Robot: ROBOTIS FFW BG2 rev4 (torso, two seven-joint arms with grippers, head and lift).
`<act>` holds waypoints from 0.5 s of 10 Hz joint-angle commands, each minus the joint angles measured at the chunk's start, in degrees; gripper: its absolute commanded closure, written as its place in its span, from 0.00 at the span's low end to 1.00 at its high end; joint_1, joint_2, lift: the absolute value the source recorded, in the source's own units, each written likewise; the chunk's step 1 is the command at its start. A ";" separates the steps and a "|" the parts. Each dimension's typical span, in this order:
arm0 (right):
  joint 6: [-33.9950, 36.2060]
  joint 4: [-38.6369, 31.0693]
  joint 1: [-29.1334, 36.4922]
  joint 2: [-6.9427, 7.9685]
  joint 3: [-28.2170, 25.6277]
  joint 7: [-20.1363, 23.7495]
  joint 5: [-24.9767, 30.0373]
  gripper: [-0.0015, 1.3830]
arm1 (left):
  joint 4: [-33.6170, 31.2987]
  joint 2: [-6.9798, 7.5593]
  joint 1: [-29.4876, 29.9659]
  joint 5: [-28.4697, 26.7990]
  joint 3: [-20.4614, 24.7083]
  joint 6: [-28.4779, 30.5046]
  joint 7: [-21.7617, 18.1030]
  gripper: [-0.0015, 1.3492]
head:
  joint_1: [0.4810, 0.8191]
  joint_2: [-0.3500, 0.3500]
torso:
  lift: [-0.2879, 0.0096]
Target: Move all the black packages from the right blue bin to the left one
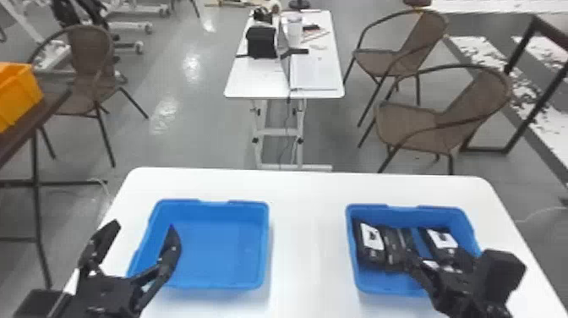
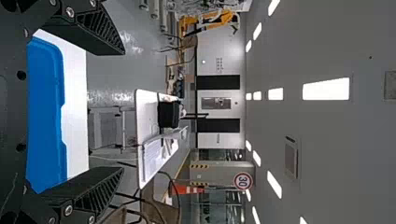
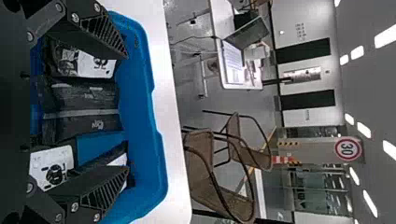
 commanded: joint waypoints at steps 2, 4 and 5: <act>4.73 10.52 -8.32 -3.14 -0.05 2.08 -1.78 0.14 | 0.54 -0.15 -0.52 0.13 -0.12 -0.32 0.00 0.11 | 0.63 0.49 | 0.97; 6.23 18.95 -13.85 -2.18 -0.23 3.66 -2.04 0.13 | 0.71 -0.15 -0.25 0.22 0.05 -0.67 0.00 0.11 | 0.63 0.45 | 0.97; 6.84 22.03 -16.67 -2.18 0.12 6.82 -0.72 0.14 | 0.80 -0.15 -0.25 0.22 0.05 -0.76 0.00 0.11 | 0.63 0.45 | 0.97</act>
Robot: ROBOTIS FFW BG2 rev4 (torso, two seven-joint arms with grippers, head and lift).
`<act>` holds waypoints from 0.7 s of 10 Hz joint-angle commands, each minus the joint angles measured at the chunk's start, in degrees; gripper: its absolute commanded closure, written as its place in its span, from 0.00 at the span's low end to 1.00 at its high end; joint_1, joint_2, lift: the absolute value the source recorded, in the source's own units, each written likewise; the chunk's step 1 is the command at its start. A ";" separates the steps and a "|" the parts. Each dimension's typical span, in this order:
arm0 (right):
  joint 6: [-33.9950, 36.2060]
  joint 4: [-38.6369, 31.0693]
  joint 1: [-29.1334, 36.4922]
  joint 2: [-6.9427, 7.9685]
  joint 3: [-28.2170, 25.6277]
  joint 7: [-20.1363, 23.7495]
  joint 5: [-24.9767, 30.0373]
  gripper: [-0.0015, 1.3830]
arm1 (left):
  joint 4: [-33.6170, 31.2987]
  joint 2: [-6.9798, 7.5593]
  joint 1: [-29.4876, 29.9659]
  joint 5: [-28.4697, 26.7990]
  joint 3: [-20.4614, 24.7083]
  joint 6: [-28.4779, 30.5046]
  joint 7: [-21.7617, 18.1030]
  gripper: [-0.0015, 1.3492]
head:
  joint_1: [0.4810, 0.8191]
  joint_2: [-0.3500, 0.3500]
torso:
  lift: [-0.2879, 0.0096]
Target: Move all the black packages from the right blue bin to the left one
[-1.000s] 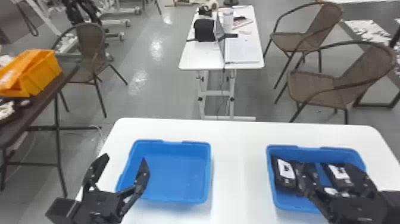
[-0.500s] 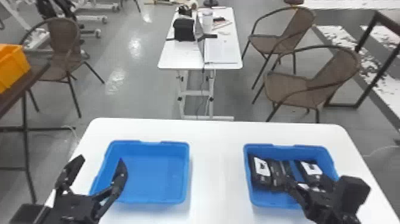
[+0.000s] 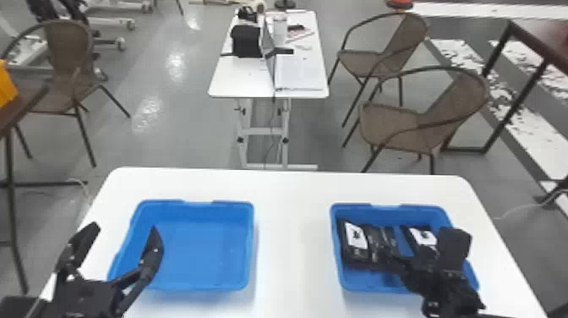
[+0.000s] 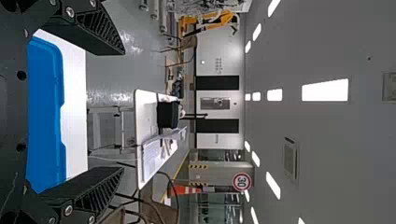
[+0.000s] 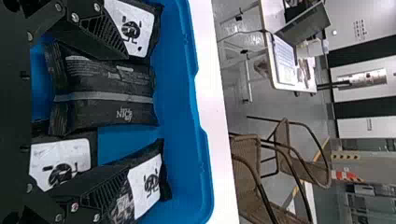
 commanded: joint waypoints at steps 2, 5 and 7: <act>1.24 5.93 -5.57 0.04 2.25 1.58 2.36 0.13 | 0.37 -0.15 -0.16 0.08 -0.06 -0.33 0.00 0.11 | 0.63 0.49 | 0.97; 3.53 10.59 -7.95 0.39 2.51 1.93 3.59 0.13 | 0.55 -0.15 0.02 0.26 0.03 -0.59 0.00 0.11 | 0.63 0.51 | 0.97; 5.38 15.78 -11.64 0.48 2.51 6.24 4.82 0.13 | 0.64 -0.15 0.02 0.35 0.03 -0.59 0.00 0.11 | 0.63 0.52 | 0.97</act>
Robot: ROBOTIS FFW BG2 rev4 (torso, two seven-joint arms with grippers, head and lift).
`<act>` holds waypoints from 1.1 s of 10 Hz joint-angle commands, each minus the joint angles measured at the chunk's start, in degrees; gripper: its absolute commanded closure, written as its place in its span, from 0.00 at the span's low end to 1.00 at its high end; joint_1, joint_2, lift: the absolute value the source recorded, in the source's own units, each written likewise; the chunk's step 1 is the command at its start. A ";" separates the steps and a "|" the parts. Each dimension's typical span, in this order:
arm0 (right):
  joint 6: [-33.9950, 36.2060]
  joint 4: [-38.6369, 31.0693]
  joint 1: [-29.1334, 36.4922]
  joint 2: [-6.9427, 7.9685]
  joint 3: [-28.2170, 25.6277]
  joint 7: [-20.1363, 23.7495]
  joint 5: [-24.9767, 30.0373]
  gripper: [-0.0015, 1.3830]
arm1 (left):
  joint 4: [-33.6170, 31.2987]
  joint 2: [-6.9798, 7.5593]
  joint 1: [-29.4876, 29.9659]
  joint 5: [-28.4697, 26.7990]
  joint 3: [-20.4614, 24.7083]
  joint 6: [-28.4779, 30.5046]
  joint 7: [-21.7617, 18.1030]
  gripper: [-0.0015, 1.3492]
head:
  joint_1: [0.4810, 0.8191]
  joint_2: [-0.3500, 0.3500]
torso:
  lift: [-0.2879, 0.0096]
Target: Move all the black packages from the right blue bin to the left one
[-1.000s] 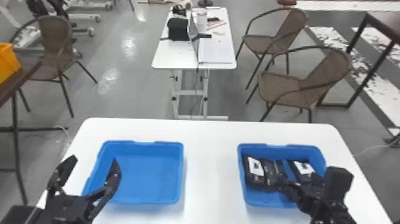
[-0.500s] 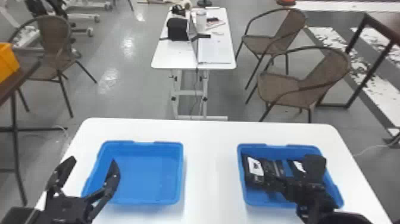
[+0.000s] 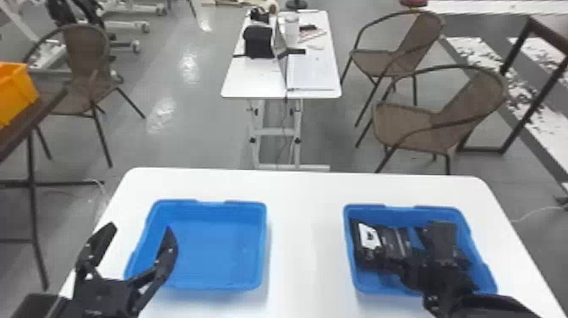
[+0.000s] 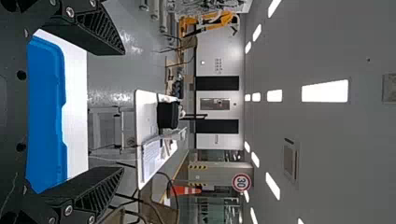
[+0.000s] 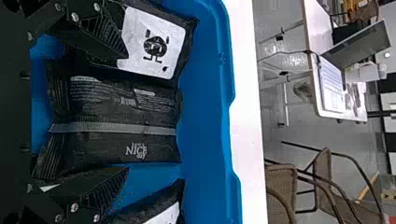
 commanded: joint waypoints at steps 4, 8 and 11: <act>2.03 4.51 -1.62 -0.08 -0.17 2.85 -2.78 0.74 | 0.30 -0.15 -0.17 0.34 -0.18 -0.18 0.00 0.11 | 0.63 0.54 | 0.97; -1.57 -7.71 7.78 0.71 -2.11 -4.44 -7.88 0.90 | 0.74 -0.15 -0.17 0.78 -0.26 -0.79 0.00 0.11 | 0.63 0.53 | 0.97; -5.09 -16.41 12.00 0.98 -2.02 -5.32 -5.15 0.90 | 0.83 -0.15 -0.35 0.86 -0.35 -0.97 0.00 0.11 | 0.63 0.51 | 0.97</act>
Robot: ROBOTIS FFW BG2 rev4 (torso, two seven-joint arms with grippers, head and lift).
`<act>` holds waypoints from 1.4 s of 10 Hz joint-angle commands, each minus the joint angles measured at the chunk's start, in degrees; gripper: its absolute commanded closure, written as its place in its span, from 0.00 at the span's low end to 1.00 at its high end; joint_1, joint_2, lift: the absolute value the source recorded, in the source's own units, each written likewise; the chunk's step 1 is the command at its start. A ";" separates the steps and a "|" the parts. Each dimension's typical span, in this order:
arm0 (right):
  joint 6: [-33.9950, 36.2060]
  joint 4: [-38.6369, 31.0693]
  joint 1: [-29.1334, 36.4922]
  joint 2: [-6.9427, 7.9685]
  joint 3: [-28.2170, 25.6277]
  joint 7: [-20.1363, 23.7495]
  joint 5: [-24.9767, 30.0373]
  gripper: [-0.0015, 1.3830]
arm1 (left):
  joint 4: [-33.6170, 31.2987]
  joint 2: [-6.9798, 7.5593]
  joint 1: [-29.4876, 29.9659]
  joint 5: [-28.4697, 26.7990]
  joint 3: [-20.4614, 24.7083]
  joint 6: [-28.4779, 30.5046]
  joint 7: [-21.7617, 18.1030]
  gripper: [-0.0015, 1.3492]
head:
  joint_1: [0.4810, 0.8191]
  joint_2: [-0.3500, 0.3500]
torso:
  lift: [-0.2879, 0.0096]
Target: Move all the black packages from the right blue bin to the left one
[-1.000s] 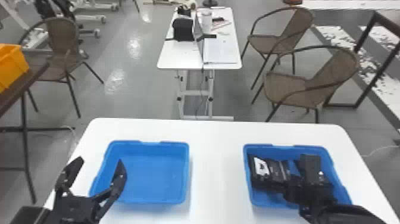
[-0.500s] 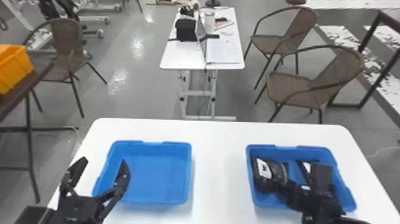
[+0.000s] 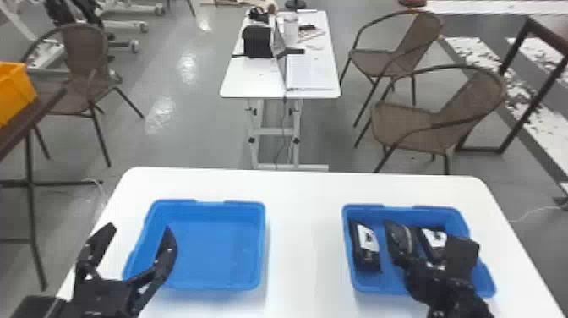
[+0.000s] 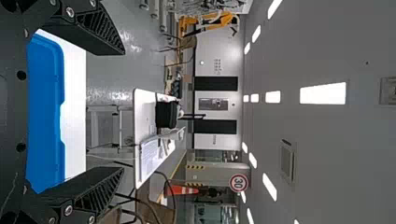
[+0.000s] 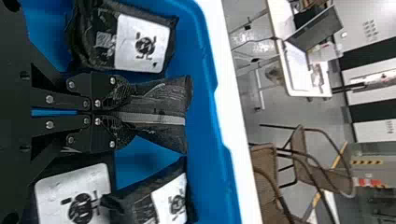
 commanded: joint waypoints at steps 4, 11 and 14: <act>8.82 -20.35 -1.62 -0.57 1.82 20.64 6.71 0.90 | -1.41 -0.15 -6.92 16.54 -1.94 17.07 -0.35 0.12 | 0.63 0.60 | 0.97; 11.02 -11.39 -21.48 -1.36 23.09 36.11 0.91 0.90 | -3.08 0.26 -19.31 28.84 -4.41 36.32 -4.57 0.12 | 0.63 0.79 | 0.97; 9.61 -7.43 -24.64 -0.65 28.01 36.55 -3.13 0.90 | -1.85 1.23 -21.16 28.75 -6.16 36.32 -4.57 0.12 | 0.63 0.85 | 0.97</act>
